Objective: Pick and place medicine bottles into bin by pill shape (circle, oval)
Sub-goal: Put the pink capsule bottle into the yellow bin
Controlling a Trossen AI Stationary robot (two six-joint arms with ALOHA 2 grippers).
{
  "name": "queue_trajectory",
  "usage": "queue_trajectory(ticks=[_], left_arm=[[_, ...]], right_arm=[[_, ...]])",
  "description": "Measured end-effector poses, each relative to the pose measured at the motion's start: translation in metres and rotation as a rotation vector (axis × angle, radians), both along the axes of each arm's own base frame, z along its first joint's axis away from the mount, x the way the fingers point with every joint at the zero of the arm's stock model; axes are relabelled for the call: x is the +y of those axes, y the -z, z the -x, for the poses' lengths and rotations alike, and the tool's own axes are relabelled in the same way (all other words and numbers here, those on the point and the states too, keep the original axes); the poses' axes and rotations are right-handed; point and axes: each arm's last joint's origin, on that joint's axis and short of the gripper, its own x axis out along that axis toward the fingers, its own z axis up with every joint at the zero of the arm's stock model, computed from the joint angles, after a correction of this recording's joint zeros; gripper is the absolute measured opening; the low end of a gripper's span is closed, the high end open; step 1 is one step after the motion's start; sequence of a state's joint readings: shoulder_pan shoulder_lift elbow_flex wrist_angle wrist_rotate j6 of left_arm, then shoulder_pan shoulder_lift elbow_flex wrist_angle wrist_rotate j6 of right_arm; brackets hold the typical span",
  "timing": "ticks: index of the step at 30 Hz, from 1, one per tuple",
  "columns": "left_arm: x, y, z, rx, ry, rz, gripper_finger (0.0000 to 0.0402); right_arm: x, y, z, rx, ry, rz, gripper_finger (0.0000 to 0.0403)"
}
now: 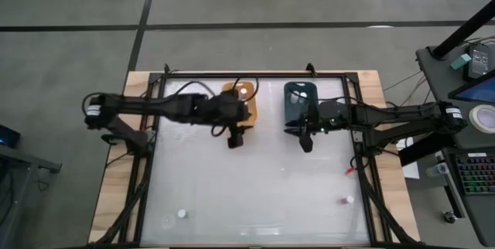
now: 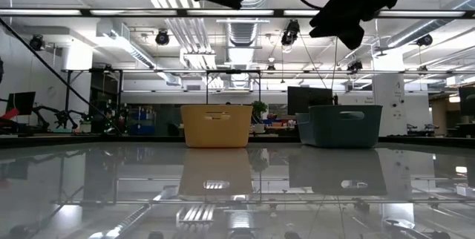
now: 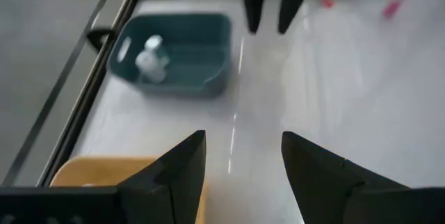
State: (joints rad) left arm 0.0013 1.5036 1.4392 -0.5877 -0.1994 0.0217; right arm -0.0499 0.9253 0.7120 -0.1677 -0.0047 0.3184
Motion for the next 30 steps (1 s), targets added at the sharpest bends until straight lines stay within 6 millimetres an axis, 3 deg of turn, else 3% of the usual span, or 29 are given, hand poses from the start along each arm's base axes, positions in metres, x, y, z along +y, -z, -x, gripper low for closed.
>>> queue_trajectory(ticks=[7, 17, 21, 30], left_arm=[[-0.019, 0.015, 0.016, -0.128, 0.113, -0.076, 0.0173], [-0.020, 0.051, 0.032, -0.264, 0.152, -0.144, 0.0173], [-0.020, 0.054, 0.036, -0.307, 0.157, -0.163, 0.0173], [-0.019, 0.049, 0.043, -0.326, 0.166, -0.187, 0.0173]], right_arm=[[0.011, 0.000, 0.000, 0.012, -0.079, -0.282, 0.0114], [0.039, -0.018, 0.000, 0.034, -0.098, -0.556, 0.0114], [0.048, -0.026, 0.000, 0.049, -0.092, -0.645, 0.0114], [0.070, -0.021, 0.004, 0.372, 0.060, -0.795, 0.0114]])
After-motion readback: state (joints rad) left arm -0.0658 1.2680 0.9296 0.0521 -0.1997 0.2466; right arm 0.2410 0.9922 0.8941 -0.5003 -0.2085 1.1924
